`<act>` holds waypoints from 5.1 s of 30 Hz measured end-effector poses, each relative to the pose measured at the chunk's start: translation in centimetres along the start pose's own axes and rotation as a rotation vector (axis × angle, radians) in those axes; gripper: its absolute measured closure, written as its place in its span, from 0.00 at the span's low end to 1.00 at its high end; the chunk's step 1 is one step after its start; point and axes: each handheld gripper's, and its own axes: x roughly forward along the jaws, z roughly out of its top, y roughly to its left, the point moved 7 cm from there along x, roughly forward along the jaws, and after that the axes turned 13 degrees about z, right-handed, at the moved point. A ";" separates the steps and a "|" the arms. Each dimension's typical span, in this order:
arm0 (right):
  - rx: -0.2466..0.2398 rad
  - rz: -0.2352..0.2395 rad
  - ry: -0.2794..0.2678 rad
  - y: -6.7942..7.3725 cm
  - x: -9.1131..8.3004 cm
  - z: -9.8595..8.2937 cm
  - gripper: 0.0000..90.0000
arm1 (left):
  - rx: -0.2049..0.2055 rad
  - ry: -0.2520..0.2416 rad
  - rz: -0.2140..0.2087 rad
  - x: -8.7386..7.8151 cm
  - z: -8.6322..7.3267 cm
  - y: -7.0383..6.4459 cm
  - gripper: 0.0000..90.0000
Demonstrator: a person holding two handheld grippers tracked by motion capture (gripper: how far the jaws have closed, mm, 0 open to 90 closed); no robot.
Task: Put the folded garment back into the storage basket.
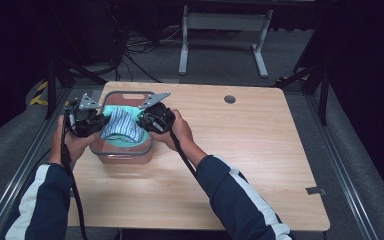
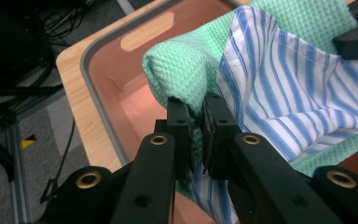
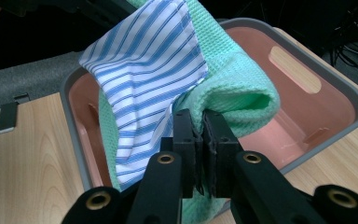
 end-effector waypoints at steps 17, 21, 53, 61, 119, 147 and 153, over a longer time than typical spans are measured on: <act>0.016 0.009 0.051 -0.5 2.7 -0.7 0.94 | -0.001 0.046 0.004 2.8 -1.6 -0.1 0.92; 0.030 0.014 0.060 -0.9 3.1 -1.1 0.94 | 0.003 0.062 0.012 3.5 -1.8 -0.4 0.92; 0.053 0.003 0.131 -1.9 4.0 -3.2 0.89 | -0.014 0.094 0.036 4.7 -3.1 -1.2 0.72; 0.023 -0.017 0.139 -1.9 3.4 -3.3 0.81 | -0.002 0.055 0.041 3.7 -2.5 -1.6 0.59; -0.122 -0.251 0.300 -1.0 -10.5 -10.2 0.31 | 0.157 -0.128 -0.147 -3.9 0.0 -13.7 0.23; -0.033 -0.291 0.329 -0.7 -16.0 -19.7 0.31 | 0.298 -0.119 -0.273 -1.4 -4.1 -21.3 0.20; -0.003 -0.272 0.306 -0.5 -16.9 -21.9 0.30 | 0.319 -0.114 -0.295 -0.6 -4.9 -22.1 0.20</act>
